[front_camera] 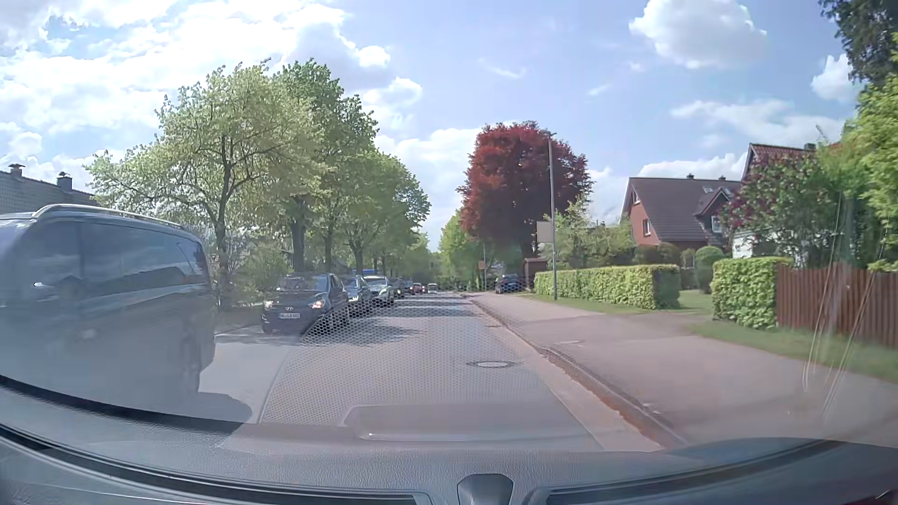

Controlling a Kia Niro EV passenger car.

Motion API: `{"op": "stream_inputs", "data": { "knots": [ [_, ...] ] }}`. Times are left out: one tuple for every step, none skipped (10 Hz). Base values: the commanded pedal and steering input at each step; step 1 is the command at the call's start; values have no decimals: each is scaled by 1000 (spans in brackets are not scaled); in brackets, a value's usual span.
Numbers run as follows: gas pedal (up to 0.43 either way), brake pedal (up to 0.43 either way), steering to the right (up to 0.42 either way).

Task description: Follow the waypoints while adhering to traffic rules and regulations

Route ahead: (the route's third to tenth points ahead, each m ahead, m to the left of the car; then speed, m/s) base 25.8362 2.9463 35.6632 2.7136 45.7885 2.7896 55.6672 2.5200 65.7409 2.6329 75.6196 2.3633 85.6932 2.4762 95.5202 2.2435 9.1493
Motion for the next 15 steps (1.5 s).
{"op": "stream_inputs", "data": {
  "knots": [
    [197, 0, -2],
    [197, 0, -2],
    [197, 0, -2],
    [197, 0, -3],
    [197, 0, -3],
    [197, 0, -4],
    [197, 0, -4],
    [177, 0, -4],
    [177, 0, -5],
    [177, 0, -4],
    [177, 0, -4],
    [150, 0, -4],
    [150, 0, -4],
    [150, 0, -4],
    [150, 0, -4]
  ]
}}
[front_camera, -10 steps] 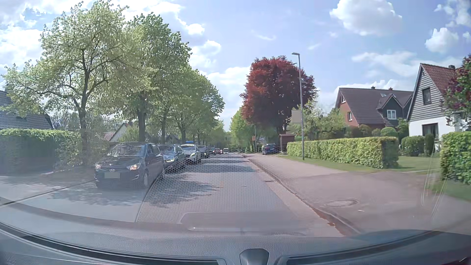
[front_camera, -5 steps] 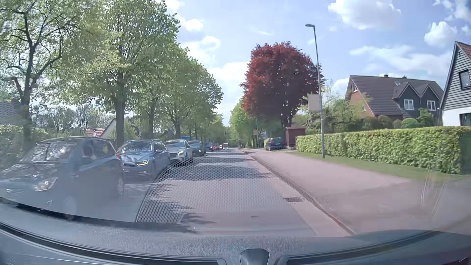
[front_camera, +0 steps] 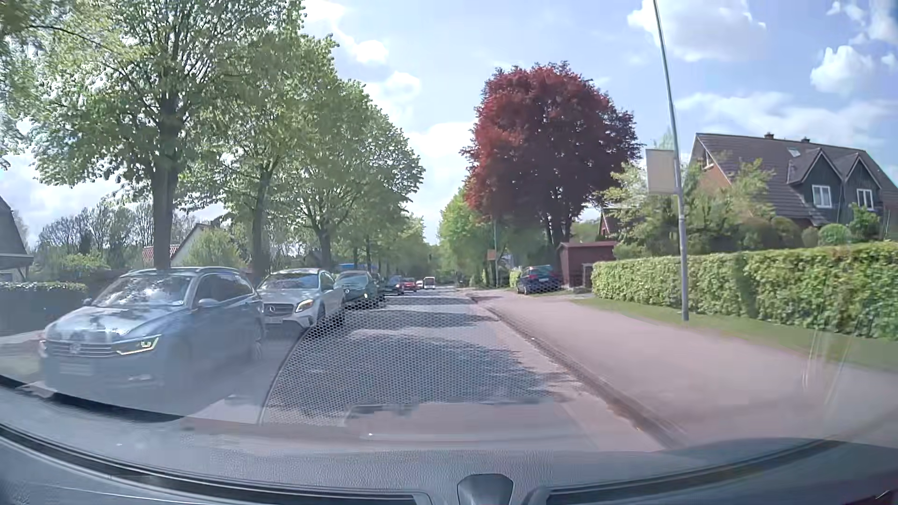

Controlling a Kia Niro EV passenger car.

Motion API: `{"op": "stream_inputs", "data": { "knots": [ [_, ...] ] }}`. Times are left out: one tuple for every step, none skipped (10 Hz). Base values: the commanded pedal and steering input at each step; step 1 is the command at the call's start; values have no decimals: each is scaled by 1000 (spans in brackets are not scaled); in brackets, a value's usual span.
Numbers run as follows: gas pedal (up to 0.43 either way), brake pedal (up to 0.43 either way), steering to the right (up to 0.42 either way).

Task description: Follow the waypoints while adhering to traffic rules and regulations

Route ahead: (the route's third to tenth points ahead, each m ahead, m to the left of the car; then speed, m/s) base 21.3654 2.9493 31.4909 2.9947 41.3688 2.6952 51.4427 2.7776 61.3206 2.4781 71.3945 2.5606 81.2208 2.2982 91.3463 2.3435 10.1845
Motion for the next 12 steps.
{"op": "stream_inputs", "data": {
  "knots": [
    [150, 0, -4],
    [150, 0, -3],
    [150, 0, -3],
    [150, 0, -3],
    [138, 0, -3],
    [138, 0, -3],
    [138, 0, -3],
    [138, 0, -3],
    [138, 0, -4],
    [138, 0, -4],
    [130, 0, -4],
    [130, 0, -5]
  ]
}}
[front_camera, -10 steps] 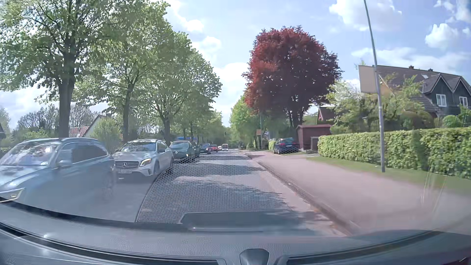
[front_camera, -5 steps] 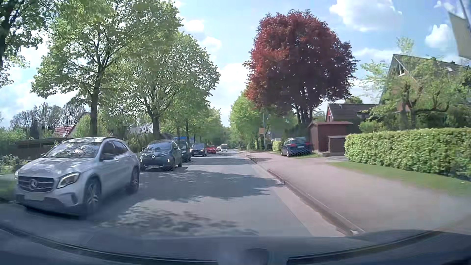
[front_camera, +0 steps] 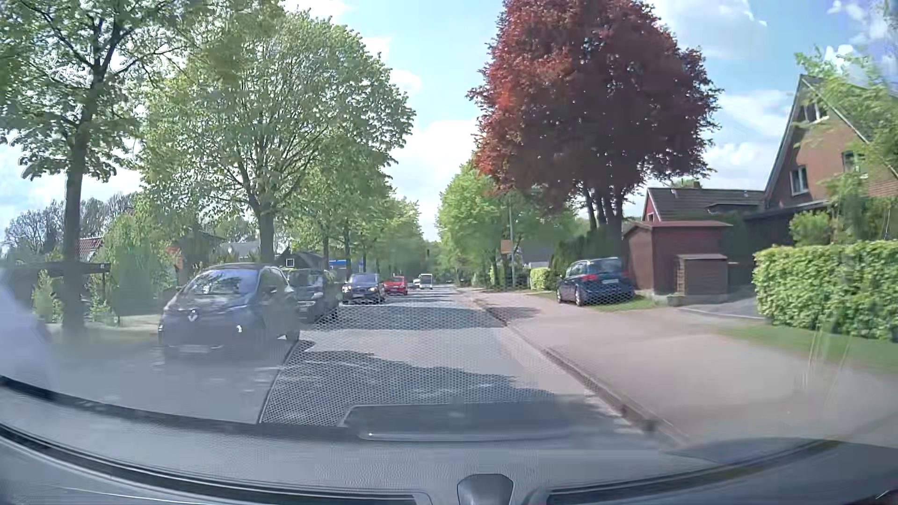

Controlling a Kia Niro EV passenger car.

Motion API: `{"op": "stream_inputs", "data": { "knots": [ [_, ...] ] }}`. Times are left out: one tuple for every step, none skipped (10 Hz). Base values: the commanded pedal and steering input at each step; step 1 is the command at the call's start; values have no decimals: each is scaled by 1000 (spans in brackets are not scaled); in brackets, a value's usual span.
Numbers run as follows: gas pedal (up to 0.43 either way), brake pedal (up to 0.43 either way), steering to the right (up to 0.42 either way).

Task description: Follow the waypoints while adhering to traffic rules and regulations

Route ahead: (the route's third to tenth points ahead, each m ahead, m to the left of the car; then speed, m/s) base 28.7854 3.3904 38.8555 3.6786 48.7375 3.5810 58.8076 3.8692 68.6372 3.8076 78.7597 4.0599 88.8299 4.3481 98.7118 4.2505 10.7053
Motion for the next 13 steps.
{"op": "stream_inputs", "data": {
  "knots": [
    [130, 0, -7],
    [130, 0, -9],
    [130, 0, -10],
    [130, 0, -9],
    [118, 0, -6],
    [118, 0, -4],
    [118, 0, -4],
    [118, 0, -4],
    [110, 0, -4],
    [98, 0, -4],
    [98, 0, -4],
    [98, 0, -4],
    [98, 0, -3]
  ]
}}
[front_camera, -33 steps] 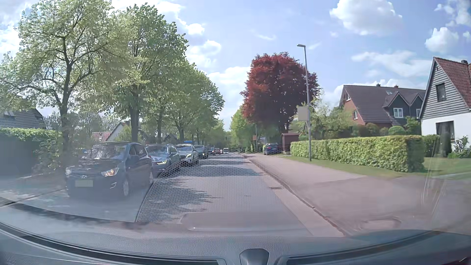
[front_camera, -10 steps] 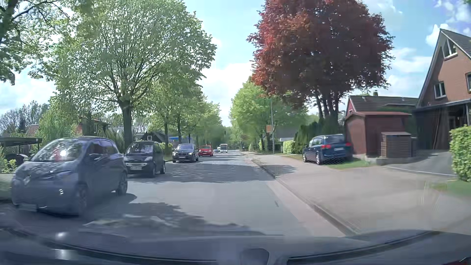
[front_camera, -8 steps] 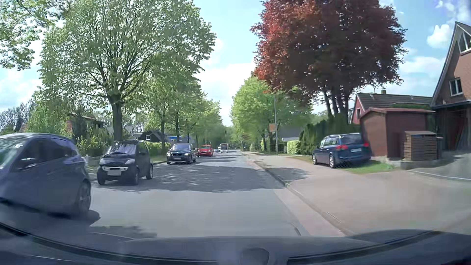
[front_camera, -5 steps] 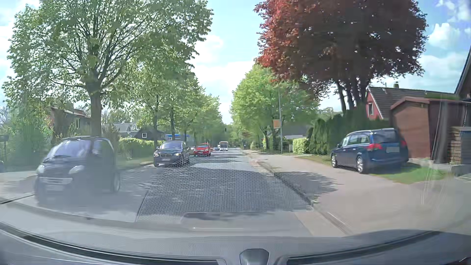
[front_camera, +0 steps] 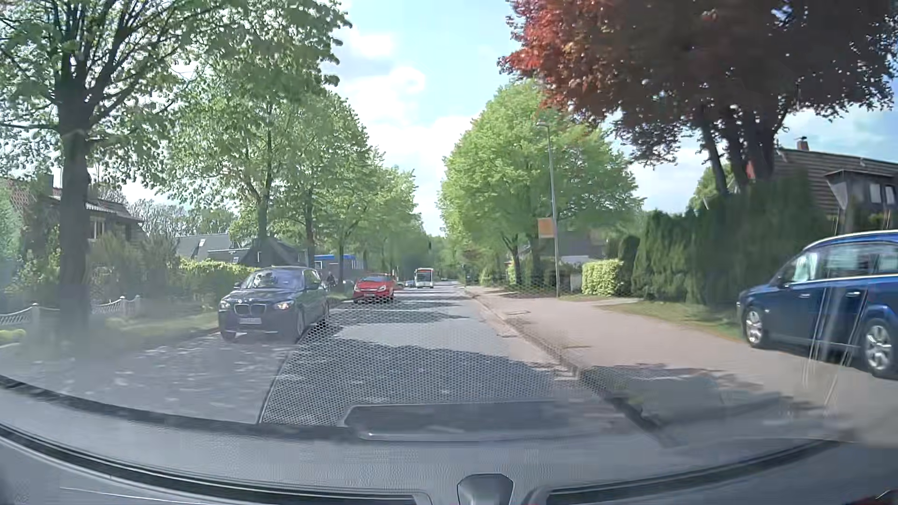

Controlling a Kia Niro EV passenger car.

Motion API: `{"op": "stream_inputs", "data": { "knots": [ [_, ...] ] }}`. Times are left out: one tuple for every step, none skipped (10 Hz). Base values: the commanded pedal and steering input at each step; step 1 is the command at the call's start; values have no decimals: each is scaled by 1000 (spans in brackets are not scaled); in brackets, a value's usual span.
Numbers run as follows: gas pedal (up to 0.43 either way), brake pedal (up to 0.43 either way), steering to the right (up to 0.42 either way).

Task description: Follow the waypoints while adhering to traffic rules and regulations

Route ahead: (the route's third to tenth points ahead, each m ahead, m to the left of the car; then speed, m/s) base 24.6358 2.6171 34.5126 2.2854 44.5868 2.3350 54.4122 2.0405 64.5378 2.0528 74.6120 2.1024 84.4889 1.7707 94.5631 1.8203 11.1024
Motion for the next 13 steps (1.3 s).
{"op": "stream_inputs", "data": {
  "knots": [
    [98, 0, -4],
    [98, 0, -4],
    [98, 0, -4],
    [98, 0, -4],
    [98, 0, -4],
    [98, 0, -4],
    [98, 0, -4],
    [98, 0, -4],
    [98, 0, -4],
    [98, 0, -4],
    [98, 0, -4],
    [98, 0, -3],
    [98, 0, -3]
  ]
}}
